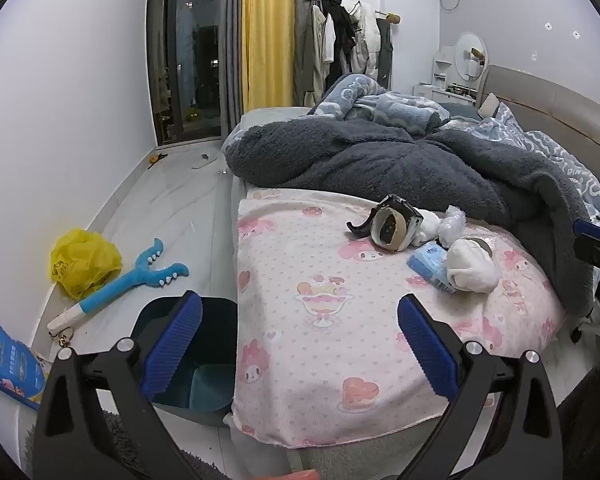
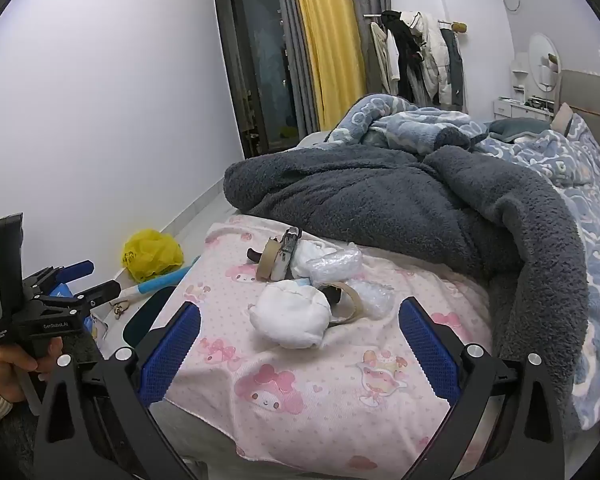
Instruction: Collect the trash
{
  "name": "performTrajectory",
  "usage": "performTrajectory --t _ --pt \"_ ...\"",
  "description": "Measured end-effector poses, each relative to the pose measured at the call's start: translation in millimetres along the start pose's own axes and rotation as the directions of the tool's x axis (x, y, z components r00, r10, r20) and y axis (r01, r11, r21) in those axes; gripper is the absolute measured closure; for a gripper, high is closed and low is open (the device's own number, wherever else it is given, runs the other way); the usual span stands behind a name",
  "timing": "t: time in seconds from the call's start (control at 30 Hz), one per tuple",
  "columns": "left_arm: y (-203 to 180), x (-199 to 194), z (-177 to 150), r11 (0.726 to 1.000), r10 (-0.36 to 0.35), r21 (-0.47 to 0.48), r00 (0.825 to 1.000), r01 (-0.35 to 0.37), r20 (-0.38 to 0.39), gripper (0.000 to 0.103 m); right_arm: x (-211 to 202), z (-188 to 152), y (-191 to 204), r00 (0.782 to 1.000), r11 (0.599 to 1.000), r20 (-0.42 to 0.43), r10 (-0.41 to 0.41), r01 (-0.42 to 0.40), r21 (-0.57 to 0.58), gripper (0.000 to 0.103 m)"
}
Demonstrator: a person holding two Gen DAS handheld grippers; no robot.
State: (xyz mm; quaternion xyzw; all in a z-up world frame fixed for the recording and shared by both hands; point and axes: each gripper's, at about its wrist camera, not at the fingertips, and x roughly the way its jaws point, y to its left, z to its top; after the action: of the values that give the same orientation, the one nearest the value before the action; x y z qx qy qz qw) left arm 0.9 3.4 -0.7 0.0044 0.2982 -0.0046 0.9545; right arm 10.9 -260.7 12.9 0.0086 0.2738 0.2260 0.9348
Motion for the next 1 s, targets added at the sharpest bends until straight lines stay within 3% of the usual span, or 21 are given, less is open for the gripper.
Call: performTrajectory --t 1.0 --pt "-0.7 0.7 0.1 1.000 0.002 -0.002 1.000 -0.002 -0.004 0.003 -0.1 0.2 1.1 1.000 1.000 0.008 0.005 -0.005 0.004 0.003"
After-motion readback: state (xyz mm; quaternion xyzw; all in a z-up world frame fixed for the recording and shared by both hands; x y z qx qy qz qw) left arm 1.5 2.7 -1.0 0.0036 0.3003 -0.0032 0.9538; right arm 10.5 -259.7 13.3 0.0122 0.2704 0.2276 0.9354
